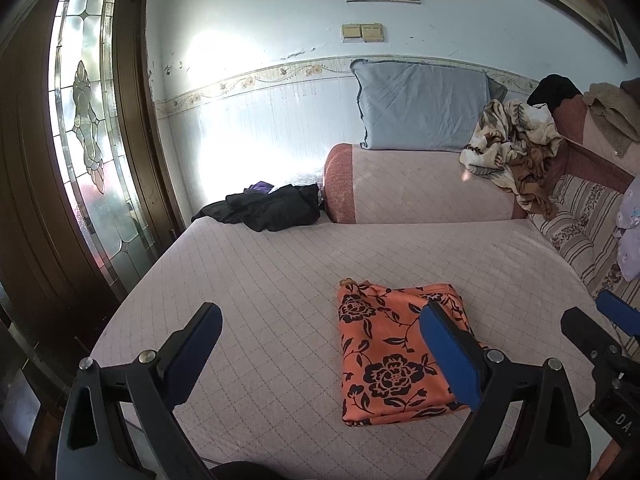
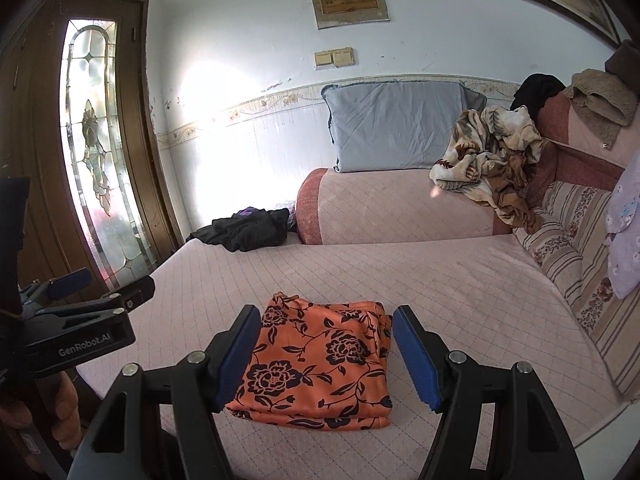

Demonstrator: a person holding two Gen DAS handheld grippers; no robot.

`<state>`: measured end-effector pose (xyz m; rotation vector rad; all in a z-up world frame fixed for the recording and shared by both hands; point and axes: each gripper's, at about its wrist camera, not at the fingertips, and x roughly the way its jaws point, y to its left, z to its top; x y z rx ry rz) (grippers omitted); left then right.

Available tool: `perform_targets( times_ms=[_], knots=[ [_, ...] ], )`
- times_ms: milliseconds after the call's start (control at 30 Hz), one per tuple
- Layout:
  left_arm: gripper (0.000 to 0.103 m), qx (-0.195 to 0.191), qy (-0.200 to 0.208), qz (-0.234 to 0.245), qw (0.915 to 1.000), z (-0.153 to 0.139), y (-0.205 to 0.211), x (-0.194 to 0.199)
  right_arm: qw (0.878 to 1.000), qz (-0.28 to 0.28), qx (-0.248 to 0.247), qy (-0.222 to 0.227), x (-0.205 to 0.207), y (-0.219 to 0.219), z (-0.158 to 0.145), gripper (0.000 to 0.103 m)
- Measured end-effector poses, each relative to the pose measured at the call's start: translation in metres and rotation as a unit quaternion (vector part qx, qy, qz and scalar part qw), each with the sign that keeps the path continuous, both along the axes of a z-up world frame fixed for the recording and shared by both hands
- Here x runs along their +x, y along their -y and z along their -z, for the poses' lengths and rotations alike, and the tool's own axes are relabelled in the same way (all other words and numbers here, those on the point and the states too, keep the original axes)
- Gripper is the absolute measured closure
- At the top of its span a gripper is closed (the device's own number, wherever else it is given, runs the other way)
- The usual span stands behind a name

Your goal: Fold small clothes

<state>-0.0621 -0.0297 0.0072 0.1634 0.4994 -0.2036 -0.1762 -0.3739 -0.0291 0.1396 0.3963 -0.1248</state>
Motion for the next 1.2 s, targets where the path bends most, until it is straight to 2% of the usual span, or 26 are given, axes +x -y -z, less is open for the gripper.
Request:
perform_targets(
  times_ms=[200, 500, 1200],
  knots=[
    [0.004, 0.002, 0.004, -0.001, 1.0000, 0.000, -0.002, -0.002, 1.000, 0.006, -0.001, -0.014, 0.005, 0.000, 0.010, 0.031],
    [0.004, -0.007, 0.003, -0.004, 1.0000, 0.000, -0.008, -0.003, 1.000, 0.016, -0.004, -0.019, 0.004, 0.001, 0.008, 0.031],
    [0.004, -0.032, 0.035, 0.000, 0.9989, -0.032, -0.032, -0.034, 0.999, 0.020, -0.034, 0.025, -0.029, -0.025, -0.034, 0.031]
  ],
)
